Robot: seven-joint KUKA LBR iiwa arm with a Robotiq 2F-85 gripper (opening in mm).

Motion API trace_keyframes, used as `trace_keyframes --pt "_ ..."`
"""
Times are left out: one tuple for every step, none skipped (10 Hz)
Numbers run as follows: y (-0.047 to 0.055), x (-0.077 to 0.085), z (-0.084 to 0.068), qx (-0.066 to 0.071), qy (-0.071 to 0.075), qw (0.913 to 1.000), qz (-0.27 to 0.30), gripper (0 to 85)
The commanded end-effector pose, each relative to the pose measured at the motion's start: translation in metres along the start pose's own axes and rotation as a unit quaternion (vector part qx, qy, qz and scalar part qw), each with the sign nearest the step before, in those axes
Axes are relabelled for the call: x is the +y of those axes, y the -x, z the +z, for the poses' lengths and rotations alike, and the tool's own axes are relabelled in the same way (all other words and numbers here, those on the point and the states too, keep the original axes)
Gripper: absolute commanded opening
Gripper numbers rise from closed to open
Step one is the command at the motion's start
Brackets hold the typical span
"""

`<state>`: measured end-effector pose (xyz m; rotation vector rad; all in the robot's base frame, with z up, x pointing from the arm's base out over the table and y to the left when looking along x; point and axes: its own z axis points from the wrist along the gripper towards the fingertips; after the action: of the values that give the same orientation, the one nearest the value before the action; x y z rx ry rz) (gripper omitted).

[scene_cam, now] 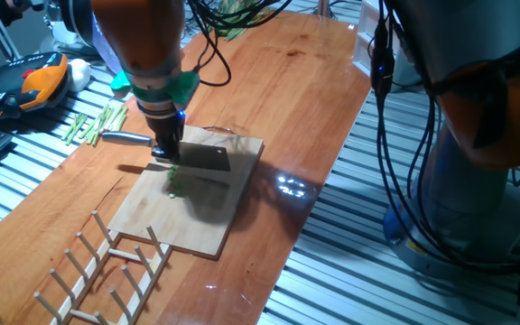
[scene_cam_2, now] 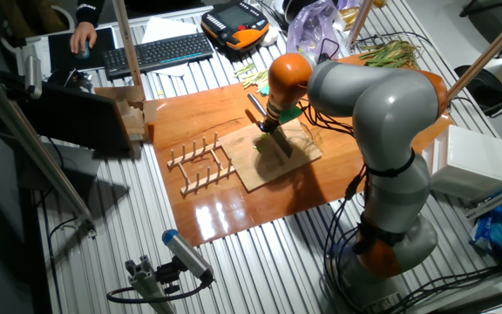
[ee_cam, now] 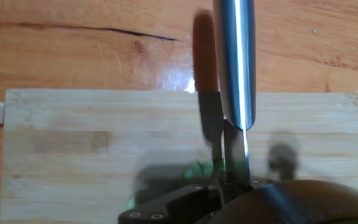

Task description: Chop the green garlic

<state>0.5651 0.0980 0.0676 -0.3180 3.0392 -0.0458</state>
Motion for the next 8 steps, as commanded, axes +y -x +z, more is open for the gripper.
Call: trace_keyframes --pt "-0.002 -0.001 0.000 0.000 -0.001 1.0000 0.000 0.0" --pt "-0.005 -0.003 0.002 0.001 0.000 1.0000 -0.002 0.0" --pt "-0.008 -0.005 0.004 0.005 0.002 1.0000 -0.003 0.0" --pt "-0.009 -0.005 0.006 0.012 0.005 0.9999 -0.003 0.0" --pt "-0.008 -0.005 0.008 0.023 0.004 0.9997 -0.003 0.0" --pt "-0.008 -0.004 0.009 0.029 0.003 0.9996 -0.003 0.0" --pt "-0.011 -0.005 0.011 0.028 0.003 0.9996 -0.002 0.0" --pt "-0.013 -0.006 0.012 0.024 0.004 0.9997 -0.002 0.0"
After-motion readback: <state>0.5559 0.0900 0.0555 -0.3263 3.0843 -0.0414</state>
